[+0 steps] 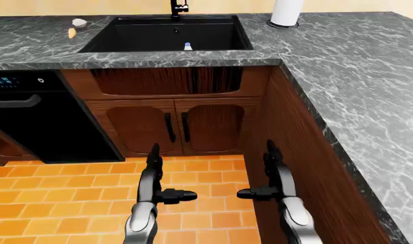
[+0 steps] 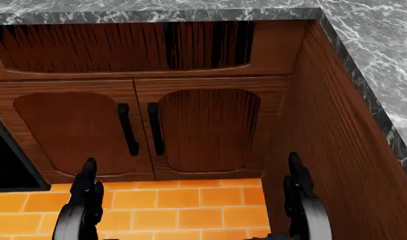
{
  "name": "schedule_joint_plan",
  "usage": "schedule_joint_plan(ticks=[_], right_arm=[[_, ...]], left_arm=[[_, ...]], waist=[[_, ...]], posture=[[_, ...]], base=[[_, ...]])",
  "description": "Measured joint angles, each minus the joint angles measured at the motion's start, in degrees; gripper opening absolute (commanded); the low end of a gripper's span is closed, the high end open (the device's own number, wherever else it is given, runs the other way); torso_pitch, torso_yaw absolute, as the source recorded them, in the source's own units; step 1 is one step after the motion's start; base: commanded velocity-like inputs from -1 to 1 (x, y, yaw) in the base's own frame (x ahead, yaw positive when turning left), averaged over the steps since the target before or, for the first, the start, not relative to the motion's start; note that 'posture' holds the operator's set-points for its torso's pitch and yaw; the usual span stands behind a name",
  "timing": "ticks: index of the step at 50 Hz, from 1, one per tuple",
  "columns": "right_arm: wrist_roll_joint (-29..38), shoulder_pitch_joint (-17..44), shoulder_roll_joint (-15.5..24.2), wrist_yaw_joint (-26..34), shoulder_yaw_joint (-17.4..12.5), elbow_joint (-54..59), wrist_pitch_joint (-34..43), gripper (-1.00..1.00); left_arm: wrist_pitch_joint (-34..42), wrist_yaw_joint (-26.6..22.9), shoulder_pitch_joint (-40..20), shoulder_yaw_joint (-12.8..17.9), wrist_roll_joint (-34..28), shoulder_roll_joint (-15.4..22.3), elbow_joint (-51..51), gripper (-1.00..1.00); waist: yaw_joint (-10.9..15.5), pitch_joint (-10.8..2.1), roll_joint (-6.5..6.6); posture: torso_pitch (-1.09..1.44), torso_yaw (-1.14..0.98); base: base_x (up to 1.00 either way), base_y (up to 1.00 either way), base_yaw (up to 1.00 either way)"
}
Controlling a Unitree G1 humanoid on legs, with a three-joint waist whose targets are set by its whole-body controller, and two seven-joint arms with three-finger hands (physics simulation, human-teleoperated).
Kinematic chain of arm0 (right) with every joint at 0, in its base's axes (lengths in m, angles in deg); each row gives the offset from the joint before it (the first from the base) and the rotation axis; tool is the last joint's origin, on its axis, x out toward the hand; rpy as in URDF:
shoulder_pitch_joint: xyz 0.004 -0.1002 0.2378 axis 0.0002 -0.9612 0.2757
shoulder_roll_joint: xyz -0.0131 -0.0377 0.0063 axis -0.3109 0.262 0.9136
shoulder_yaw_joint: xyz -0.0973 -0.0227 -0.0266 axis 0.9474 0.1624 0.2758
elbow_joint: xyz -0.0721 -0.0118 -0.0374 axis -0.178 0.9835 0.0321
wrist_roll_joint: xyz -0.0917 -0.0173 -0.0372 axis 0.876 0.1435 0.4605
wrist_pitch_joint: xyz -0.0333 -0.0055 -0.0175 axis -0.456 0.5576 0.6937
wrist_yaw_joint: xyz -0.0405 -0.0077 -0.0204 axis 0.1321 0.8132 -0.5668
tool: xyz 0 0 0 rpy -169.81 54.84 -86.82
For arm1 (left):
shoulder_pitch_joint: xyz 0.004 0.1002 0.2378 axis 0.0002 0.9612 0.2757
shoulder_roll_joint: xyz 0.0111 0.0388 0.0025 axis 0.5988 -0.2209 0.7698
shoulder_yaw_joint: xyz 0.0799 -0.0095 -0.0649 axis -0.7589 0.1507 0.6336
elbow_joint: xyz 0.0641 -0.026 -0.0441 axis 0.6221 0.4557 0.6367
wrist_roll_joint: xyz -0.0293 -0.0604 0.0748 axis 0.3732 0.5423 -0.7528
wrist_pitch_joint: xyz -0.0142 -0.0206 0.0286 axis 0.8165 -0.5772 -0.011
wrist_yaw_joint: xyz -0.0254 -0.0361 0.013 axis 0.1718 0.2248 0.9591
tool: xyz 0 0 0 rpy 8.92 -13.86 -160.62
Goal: Turn the sink spout to the right.
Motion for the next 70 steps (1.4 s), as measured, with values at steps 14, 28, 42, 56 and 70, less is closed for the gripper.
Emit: schedule_joint_plan(ticks=[14, 28, 42, 56, 70], right_arm=[[0.69, 0.60, -0.05, -0.77, 0.29, -0.32, -2.00, 1.00], [1.82, 1.23, 0.09, -1.31, 0.37, -0.13, -1.89, 1.00], [1.52, 1.03, -0.62, -0.81, 1.12, -1.20, -3.43, 1.00], [1.48, 0.23, -0.50, -0.78, 0.67, -2.62, -3.26, 1.00], [0.22, 14.90, 7.02, 2.84, -6.01, -23.05, 30.95, 1.00]], left_arm=[[0.60, -0.52, -0.78, 1.62, 1.80, 0.63, -4.59, 1.00], [1.00, -0.92, -0.22, 1.66, 2.25, 0.51, -6.28, 1.00], [0.31, -1.23, -0.05, 1.87, 1.79, 0.96, -6.82, 1.00], [0.46, -1.50, -0.07, 1.97, 1.87, 0.79, -7.91, 1.00], [20.74, 3.90, -24.38, 6.46, 6.32, 6.63, -7.61, 1.00]], waist=[[0.46, -3.31, -0.08], [0.43, -4.09, -0.04], [-0.66, -2.00, 1.32], [-0.57, -2.63, -0.12], [0.77, -3.96, -0.75]], posture=[[0.00, 0.00], [0.00, 0.00], [0.00, 0.00], [0.00, 0.00], [0.00, 0.00]], base=[[0.00, 0.00, 0.00], [0.00, 0.01, 0.00], [0.00, 0.32, 0.00], [0.00, 0.22, 0.00], [0.00, 0.00, 0.00]])
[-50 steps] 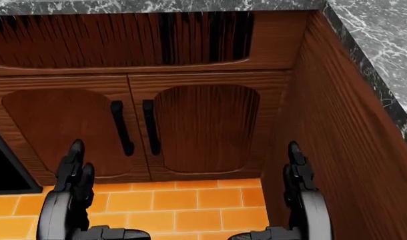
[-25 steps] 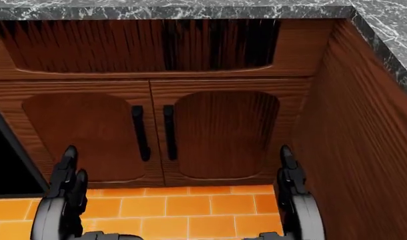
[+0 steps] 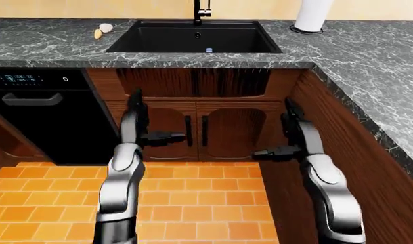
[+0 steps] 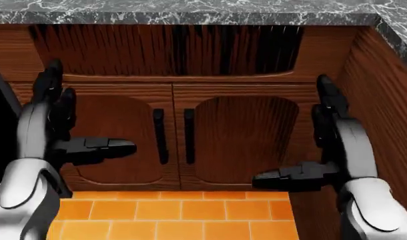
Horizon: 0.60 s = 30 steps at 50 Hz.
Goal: Turn the sink spout to the right.
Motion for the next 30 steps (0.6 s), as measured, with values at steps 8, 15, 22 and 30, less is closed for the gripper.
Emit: schedule_joint_plan(ticks=[8, 15, 22, 30], right_arm=[[-2.18, 14.32, 7.05, 2.17, -4.57, -9.40, 21.05, 1.00], [-2.27, 20.46, 11.19, 3.11, -4.24, -8.62, 30.48, 1.00], [-0.41, 21.30, 12.87, 4.14, -4.50, -8.89, 33.87, 1.00], [1.10, 20.98, 11.69, 5.46, -3.04, -9.76, 33.56, 1.00]], left_arm=[[13.19, 4.59, -15.29, 1.30, 4.40, 5.15, 2.06, 1.00], [15.90, 6.29, -21.20, 2.09, 5.62, 8.41, 6.55, 1.00], [20.19, 7.84, -23.22, 2.03, 6.52, 9.14, 2.35, 1.00], [20.89, 8.27, -23.61, 2.02, 6.32, 9.10, 1.06, 1.00]], waist=[[-0.10, -0.05, 0.08], [-0.14, 0.87, 0.37], [-0.30, 3.05, 1.91], [0.44, 1.98, -2.00]], posture=[[0.00, 0.00], [0.00, 0.00], [0.00, 0.00], [0.00, 0.00]], base=[[0.00, 0.00, 0.00], [0.02, 0.00, 0.00], [0.40, 0.00, 0.00], [0.41, 0.00, 0.00]])
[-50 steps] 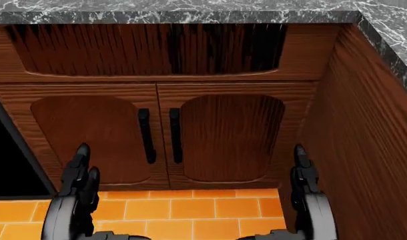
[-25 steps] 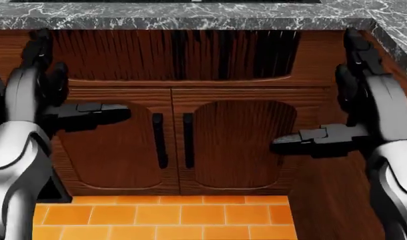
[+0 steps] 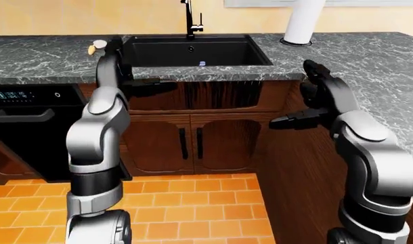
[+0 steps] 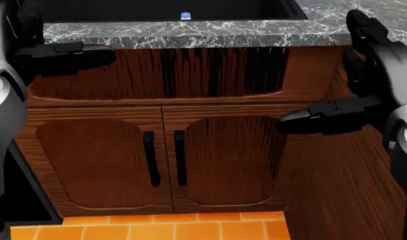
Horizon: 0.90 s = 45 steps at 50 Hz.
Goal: Turn the sink spout to the right.
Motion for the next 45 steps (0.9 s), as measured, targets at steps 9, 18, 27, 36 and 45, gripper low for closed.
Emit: schedule_joint_plan(ticks=[9, 18, 27, 36, 45], right_arm=[[2.70, -0.22, 0.10, 0.59, -0.87, -0.01, 0.46, 1.00], [2.52, -1.11, -1.26, 2.02, 0.92, 1.34, 0.85, 1.00], [3.83, 0.46, -0.64, 1.98, 0.10, -0.66, -0.33, 1.00], [4.81, 0.72, -0.81, 2.47, 0.62, 1.50, 1.69, 1.00], [5.20, 0.14, -1.02, 3.14, 0.17, -0.14, 1.09, 1.00]], left_arm=[[3.01, -0.42, 0.39, -0.77, 0.96, -0.62, -3.64, 1.00], [3.94, 0.16, 1.51, 0.74, 0.44, 0.11, -2.83, 1.00], [2.55, -0.19, -0.65, 0.75, 1.17, 0.74, -4.19, 1.00], [3.44, -0.32, -1.04, 0.62, 2.43, 1.50, -0.42, 1.00], [2.43, 0.48, -1.51, 1.46, 2.88, 2.55, -0.13, 1.00]], waist=[[-1.22, 0.03, 2.11], [-0.15, 0.26, 6.23], [0.18, -0.01, 0.20], [-0.51, 0.07, 2.81], [-0.64, -0.46, 2.78]], posture=[[0.00, 0.00], [0.00, 0.00], [0.00, 0.00], [0.00, 0.00], [0.00, 0.00]], base=[[0.35, 0.00, 0.00], [0.25, 0.00, 0.00], [0.04, 0.00, 0.00], [0.00, 0.00, 0.00], [0.00, 0.00, 0.00]])
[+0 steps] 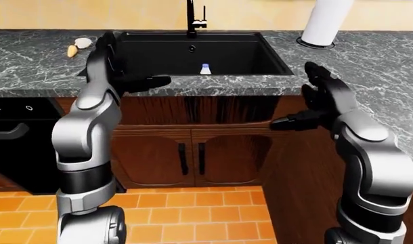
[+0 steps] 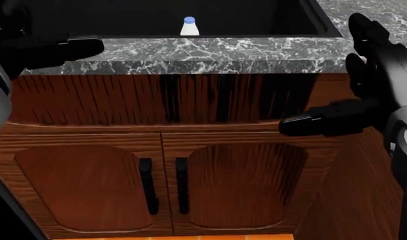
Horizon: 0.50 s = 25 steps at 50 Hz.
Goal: Turn the sink spout to the right.
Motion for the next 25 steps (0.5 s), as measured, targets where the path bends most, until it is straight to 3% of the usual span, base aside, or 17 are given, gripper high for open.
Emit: schedule_joint_plan(ticks=[7, 10, 13, 15, 19, 25], right_arm=[[-0.07, -0.02, -0.45, 0.06, 0.53, 0.81, 0.33, 1.00], [-0.15, 0.44, -0.44, 0.13, 0.80, 0.12, 0.21, 1.00], [-0.10, 0.82, -0.26, 0.20, 0.59, -0.13, 0.07, 1.00], [0.11, 0.39, -0.04, 0.10, -0.01, -0.20, -0.04, 1.00], [0.58, -0.18, 0.10, -0.12, -0.39, 0.30, 1.09, 1.00], [0.55, 1.00, 0.38, 0.02, -0.51, -0.60, 1.13, 1.00]], left_arm=[[-0.22, 0.01, 0.30, 0.38, 0.52, 0.80, 2.79, 1.00], [-0.68, 0.31, 0.02, 1.15, 0.55, 1.40, 2.49, 1.00], [-1.75, 0.30, -1.29, 1.19, 0.70, 1.98, 3.21, 1.00], [-2.92, -0.06, -2.20, 0.71, 0.93, 2.01, 5.29, 1.00], [-3.94, -0.70, -3.05, 0.17, 1.39, 2.61, 10.35, 1.00], [-5.21, -0.41, -5.13, 0.87, 1.61, 4.01, 13.60, 1.00]], waist=[[0.09, 0.64, 0.01], [0.34, 0.26, -0.18], [0.75, -0.35, -1.91], [0.21, 0.21, -1.20], [-0.43, 0.75, -2.29], [-0.43, 1.21, 1.15]], posture=[[0.00, 0.00], [0.00, 0.00], [0.00, 0.00], [0.00, 0.00], [0.00, 0.00], [0.00, 0.00]], base=[[0.11, 0.00, 0.00], [0.20, 0.00, 0.00], [0.20, 0.00, 0.00], [0.20, 0.00, 0.00], [0.20, 0.00, 0.00], [0.20, 0.00, 0.00]])
